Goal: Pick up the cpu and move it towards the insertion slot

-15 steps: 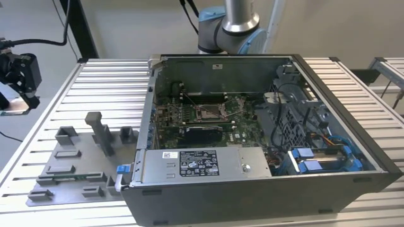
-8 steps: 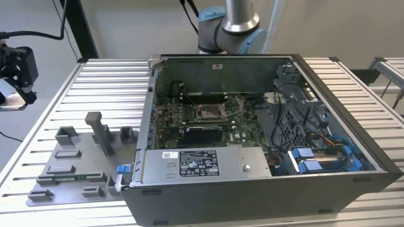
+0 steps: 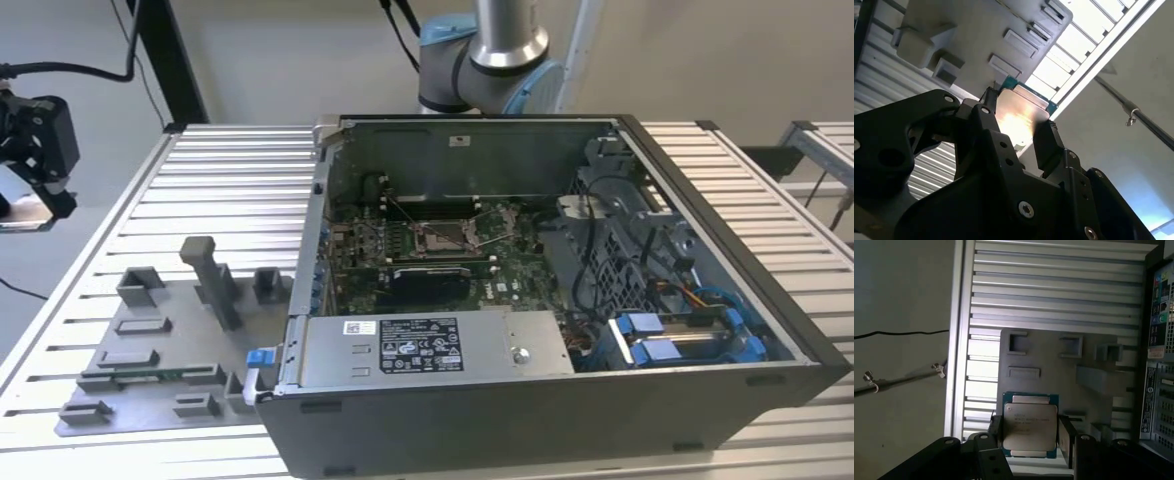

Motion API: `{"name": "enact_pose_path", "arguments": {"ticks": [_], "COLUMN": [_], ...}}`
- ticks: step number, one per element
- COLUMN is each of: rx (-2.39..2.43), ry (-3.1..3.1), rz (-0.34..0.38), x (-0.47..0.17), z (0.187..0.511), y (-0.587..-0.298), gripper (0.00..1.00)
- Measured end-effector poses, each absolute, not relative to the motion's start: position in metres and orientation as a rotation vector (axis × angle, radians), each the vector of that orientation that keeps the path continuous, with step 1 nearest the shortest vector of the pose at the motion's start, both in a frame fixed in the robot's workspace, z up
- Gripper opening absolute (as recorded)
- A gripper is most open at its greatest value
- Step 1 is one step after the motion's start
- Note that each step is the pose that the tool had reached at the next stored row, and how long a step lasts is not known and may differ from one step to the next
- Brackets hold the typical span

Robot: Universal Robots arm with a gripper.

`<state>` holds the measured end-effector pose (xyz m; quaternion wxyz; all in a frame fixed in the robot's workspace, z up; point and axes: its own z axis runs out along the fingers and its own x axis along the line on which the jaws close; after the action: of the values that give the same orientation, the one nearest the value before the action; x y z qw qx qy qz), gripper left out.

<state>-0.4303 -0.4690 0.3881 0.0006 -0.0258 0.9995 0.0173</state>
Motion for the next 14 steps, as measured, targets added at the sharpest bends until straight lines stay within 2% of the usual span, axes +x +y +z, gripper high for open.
{"name": "enact_pose_path", "arguments": {"ticks": [14], "rx": [-0.081], "ry": [3.139], "rz": [0.055], "x": [-0.416], "z": [0.390], "y": [-0.469], "gripper": [0.00]}}
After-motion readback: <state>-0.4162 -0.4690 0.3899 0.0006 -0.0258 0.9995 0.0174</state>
